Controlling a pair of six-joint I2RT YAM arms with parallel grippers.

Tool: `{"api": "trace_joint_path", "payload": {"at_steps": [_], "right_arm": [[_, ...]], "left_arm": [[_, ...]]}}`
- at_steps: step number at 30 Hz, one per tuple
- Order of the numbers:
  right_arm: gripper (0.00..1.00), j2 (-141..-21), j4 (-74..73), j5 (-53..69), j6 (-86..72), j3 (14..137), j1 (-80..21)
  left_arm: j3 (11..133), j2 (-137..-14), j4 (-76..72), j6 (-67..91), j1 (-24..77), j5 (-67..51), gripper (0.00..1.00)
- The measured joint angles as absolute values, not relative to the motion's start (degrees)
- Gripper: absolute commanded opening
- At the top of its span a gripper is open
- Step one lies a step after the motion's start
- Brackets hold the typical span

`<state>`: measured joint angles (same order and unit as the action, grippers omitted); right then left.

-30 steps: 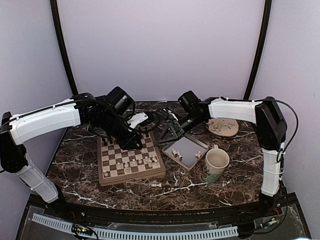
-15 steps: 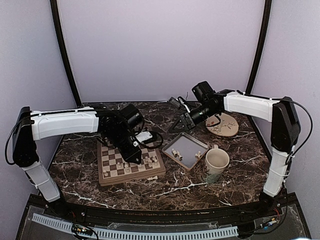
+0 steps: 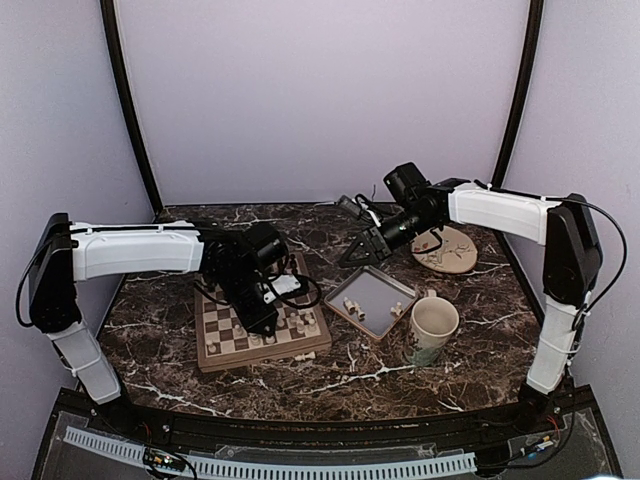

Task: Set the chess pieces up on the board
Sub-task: Place the king at e1.

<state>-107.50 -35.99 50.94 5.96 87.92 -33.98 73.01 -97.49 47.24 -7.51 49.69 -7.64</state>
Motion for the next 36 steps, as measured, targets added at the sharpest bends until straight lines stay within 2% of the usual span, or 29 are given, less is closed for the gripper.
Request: {"api": "trace_joint_path", "payload": {"at_steps": [30,36], "right_arm": [[0.4,-107.5,-36.2,51.0,7.1,87.9,-34.0],[0.4,-107.5,-36.3,51.0,7.4,87.9,-34.0]], "left_arm": [[73.0,-99.3,46.2,-7.0,49.5,-4.0,0.14],[73.0,-99.3,45.8,-6.9,49.3,-3.8,0.19]]}}
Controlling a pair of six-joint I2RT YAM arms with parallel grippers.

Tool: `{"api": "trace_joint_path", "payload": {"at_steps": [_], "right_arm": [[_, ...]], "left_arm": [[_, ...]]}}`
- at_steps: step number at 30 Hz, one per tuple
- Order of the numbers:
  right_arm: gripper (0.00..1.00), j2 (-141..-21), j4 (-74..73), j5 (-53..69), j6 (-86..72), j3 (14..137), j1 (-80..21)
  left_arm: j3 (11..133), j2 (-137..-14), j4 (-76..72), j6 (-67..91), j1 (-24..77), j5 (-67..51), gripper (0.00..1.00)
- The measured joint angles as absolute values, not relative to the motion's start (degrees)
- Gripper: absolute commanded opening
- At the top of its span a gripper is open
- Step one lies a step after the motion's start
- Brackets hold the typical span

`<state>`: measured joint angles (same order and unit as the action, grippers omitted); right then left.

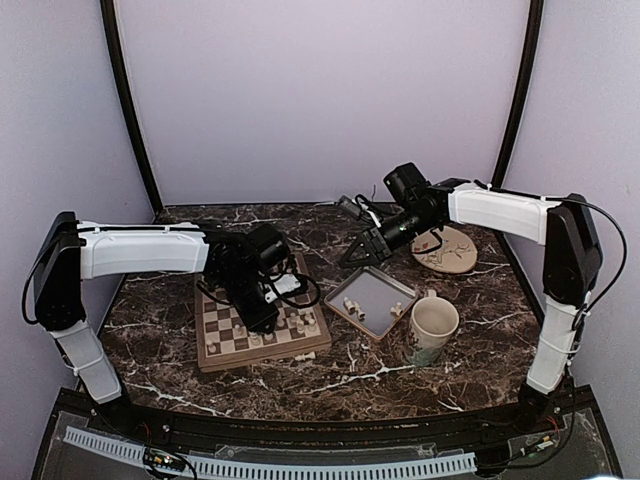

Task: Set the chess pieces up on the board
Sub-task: Place the king at e1.

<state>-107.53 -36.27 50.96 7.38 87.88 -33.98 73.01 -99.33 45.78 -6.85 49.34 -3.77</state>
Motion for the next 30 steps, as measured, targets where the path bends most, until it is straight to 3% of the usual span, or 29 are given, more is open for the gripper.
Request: {"api": "trace_joint_path", "payload": {"at_steps": [7,26,30], "right_arm": [[0.41,-107.6,-36.7,50.9,8.4,87.9,-34.0],[0.41,-106.4,-38.9,46.8,11.8,87.9,-34.1],[0.41,-106.4,-39.1,46.5,12.0,87.9,-34.1]], "left_arm": [[73.0,-99.3,45.8,-6.7,49.3,-3.6,0.25],[71.5,-99.3,44.6,-5.8,49.2,-5.3,0.27],[71.5,-99.3,44.6,-5.7,49.2,-5.2,0.32]]}}
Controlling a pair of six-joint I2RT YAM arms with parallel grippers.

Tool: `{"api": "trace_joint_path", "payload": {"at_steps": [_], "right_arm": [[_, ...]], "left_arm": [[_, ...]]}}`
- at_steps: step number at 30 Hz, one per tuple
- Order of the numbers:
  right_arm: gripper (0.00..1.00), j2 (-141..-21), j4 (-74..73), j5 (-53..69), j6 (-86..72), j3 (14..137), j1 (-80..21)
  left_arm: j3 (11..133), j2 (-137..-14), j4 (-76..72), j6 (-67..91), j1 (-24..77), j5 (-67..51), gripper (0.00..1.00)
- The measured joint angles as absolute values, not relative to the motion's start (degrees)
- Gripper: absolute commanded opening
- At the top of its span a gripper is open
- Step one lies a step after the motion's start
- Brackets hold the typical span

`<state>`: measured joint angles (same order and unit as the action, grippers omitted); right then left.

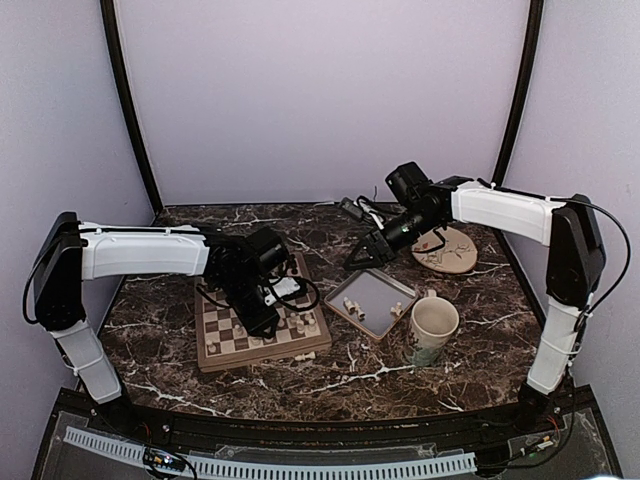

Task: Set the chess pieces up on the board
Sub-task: Place the king at e1, then pick up the item from the center of the board.

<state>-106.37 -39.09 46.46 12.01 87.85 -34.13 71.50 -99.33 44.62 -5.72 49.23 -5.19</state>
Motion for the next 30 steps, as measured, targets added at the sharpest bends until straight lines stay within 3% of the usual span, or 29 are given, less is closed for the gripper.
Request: {"api": "trace_joint_path", "payload": {"at_steps": [8,16,22,30], "right_arm": [[0.4,-105.3,-40.5,43.4,14.6,87.9,-34.1],[0.34,-96.9,-41.5,37.8,21.3,87.3,-35.3],[0.3,-93.3,-40.7,27.1,28.4,81.8,-48.0],[0.29,-98.7,-40.0,16.6,32.9,77.2,-62.5]], "left_arm": [[71.5,-98.3,44.6,-5.3,49.0,-4.8,0.49],[71.6,-85.1,41.4,-3.6,46.7,-5.0,0.52],[66.4,-74.1,30.5,1.3,41.5,-3.9,0.57],[55.4,-69.0,20.1,7.9,40.3,-2.8,0.6]]}}
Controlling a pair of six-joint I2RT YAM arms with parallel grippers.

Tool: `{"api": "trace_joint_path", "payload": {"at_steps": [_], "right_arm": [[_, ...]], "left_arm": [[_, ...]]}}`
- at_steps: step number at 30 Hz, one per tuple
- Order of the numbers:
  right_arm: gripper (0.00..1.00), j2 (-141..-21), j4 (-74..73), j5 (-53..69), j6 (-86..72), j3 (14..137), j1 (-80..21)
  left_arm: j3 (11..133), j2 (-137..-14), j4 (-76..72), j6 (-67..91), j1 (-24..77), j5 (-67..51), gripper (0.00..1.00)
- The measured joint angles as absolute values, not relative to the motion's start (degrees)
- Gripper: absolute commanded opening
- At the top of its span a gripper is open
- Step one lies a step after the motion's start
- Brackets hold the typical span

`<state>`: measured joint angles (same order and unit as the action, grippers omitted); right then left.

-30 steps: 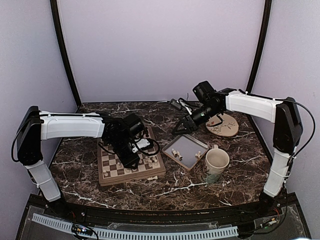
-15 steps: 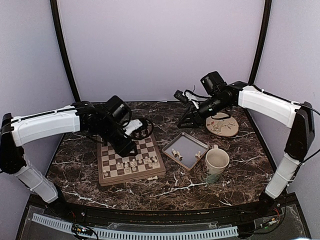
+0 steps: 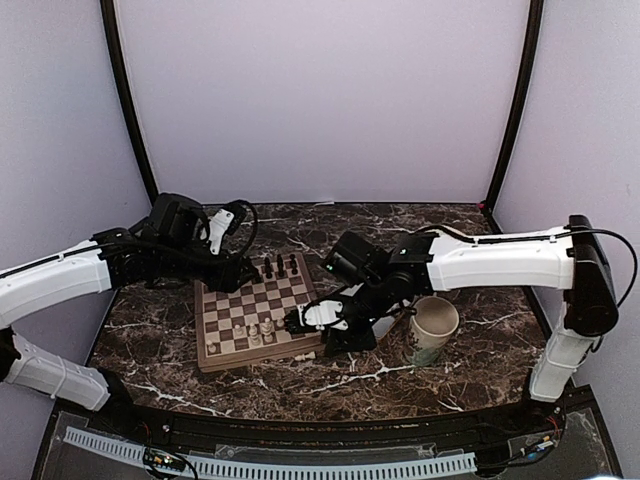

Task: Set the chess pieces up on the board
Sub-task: Pick up the item from the center of the board.

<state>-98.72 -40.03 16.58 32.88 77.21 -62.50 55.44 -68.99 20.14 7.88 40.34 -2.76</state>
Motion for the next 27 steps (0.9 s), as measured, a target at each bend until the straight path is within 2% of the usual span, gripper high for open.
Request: {"api": "trace_joint_path", "payload": {"at_steps": [14,27], "right_arm": [[0.31,-111.2,-36.9,6.1,32.8,79.8,-66.8],[0.31,-115.3,-36.9,2.7,32.3,83.6,-66.8]], "left_arm": [[48.1,-61.3,13.5,12.8,40.3,-4.5,0.6],[45.1,-60.7,11.5,13.3,40.3,-5.8,0.6]]}}
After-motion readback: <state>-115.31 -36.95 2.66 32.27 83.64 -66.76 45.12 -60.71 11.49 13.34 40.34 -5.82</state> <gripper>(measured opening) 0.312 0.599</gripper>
